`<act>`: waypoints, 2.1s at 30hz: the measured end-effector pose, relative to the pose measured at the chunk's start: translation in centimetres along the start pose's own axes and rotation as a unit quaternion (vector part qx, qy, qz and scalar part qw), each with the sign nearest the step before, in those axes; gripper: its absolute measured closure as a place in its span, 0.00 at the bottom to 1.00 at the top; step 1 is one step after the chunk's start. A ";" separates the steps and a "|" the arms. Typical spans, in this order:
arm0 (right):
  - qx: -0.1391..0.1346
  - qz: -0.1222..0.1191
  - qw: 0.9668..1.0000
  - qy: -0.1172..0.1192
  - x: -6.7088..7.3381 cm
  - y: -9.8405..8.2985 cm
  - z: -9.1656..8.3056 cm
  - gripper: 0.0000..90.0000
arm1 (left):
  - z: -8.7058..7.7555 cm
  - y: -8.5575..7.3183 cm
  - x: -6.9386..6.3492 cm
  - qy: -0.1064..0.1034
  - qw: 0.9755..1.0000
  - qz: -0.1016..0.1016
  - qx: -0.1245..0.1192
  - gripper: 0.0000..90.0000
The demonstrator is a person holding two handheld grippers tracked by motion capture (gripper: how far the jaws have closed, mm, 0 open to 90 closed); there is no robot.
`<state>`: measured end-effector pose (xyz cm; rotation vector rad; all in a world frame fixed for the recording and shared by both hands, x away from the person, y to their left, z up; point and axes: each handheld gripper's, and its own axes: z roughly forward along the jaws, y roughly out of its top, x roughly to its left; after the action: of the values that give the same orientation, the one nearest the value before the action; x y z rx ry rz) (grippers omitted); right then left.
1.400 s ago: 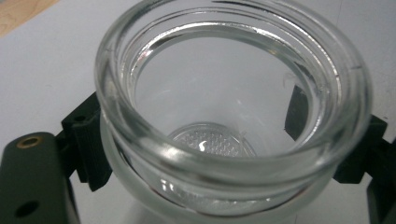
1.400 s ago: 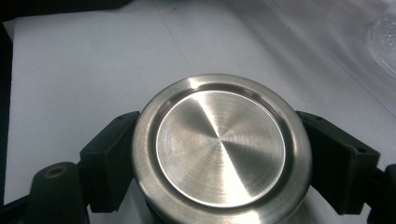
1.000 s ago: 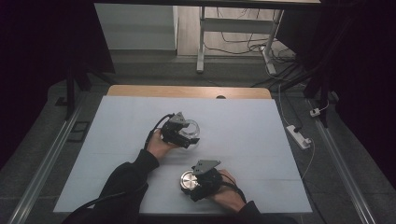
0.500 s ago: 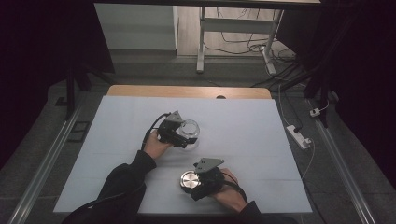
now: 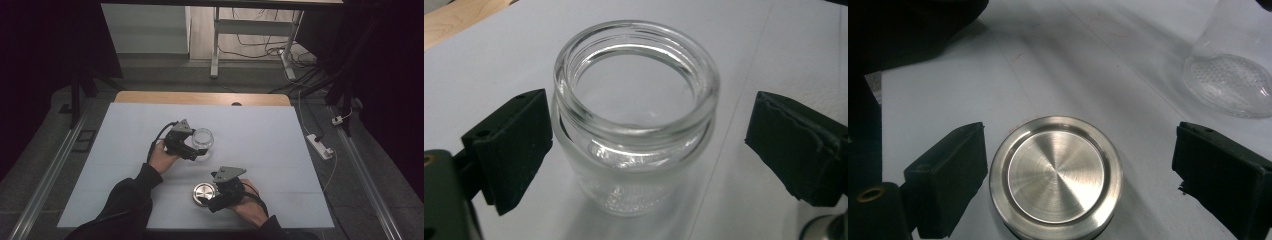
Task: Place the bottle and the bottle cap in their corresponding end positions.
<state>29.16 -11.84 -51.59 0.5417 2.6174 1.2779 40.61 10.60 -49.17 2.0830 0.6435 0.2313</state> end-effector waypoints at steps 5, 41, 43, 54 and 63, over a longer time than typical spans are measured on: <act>0.000 0.001 1.000 -0.001 -0.1 0.1 -0.4 0.08 | -0.6 -0.3 -0.3 -0.006 1.000 -0.001 0.000 0.06; -0.012 0.023 0.999 -0.020 -1.4 0.4 -2.8 0.05 | -5.0 -2.9 -4.8 -0.041 0.999 -0.009 -0.005 0.00; -0.012 0.024 0.999 -0.019 -1.4 0.4 -2.9 0.05 | -5.3 -3.1 -5.1 -0.038 0.999 -0.009 -0.004 0.00; -0.012 0.029 0.999 -0.018 -1.4 0.5 -3.7 0.05 | -6.7 -4.2 -6.0 -0.035 0.999 -0.009 0.000 0.00; -0.011 0.039 0.999 -0.022 -1.4 0.3 -4.6 0.05 | -7.8 -5.2 -6.7 -0.030 0.999 -0.013 0.006 0.00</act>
<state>29.09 -15.52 -48.53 0.6662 2.5679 1.2998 30.03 15.01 -48.46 2.0837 0.6353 0.1495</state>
